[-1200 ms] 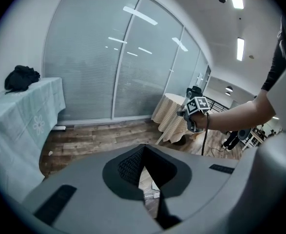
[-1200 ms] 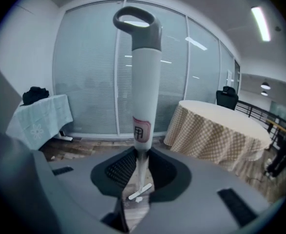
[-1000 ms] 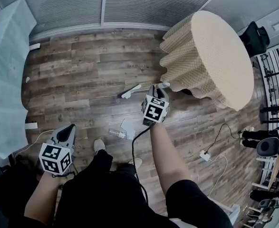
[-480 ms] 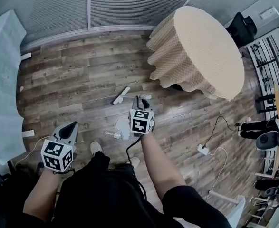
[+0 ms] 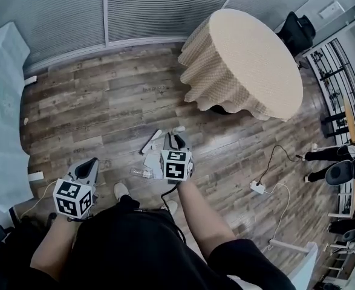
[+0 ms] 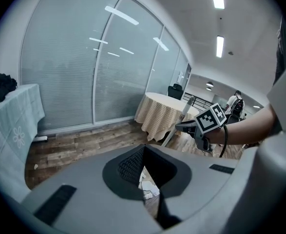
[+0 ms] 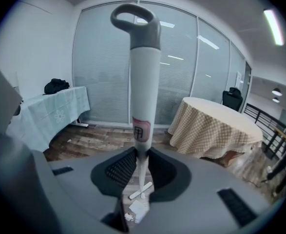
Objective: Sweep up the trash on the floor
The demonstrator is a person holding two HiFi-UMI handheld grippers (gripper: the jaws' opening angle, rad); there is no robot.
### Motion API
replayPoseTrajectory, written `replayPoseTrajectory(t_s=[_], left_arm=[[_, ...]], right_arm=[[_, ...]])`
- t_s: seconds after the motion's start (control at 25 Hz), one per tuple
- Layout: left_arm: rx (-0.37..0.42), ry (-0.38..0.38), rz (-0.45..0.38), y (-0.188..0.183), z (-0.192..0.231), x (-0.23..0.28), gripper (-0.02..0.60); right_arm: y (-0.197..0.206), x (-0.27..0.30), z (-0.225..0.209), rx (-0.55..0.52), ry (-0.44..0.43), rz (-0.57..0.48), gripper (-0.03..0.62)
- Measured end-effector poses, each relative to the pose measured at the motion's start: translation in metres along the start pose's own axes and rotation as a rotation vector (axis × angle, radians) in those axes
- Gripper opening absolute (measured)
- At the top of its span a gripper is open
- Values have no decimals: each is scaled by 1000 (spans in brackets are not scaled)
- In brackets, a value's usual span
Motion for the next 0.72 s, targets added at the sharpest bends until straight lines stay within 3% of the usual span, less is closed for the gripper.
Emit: replayPoseTrajectory(t_s=[0.48, 0.72], left_arm=[[34, 64, -9, 3, -25, 4, -5], [47, 92, -20, -2, -44, 7, -5]], right_arm=[[19, -48, 4, 40, -11, 0, 86], [-11, -68, -8, 77, 7, -79, 86]])
Point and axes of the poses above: the fingertips, and each gripper's own axes: x forward along the fingers, z to its left, y out of its underside, the point moved 1 cm from there along -x, backward along the fingers, and after that the axes turned 14 degrees about -z, right-handed, at the moved point
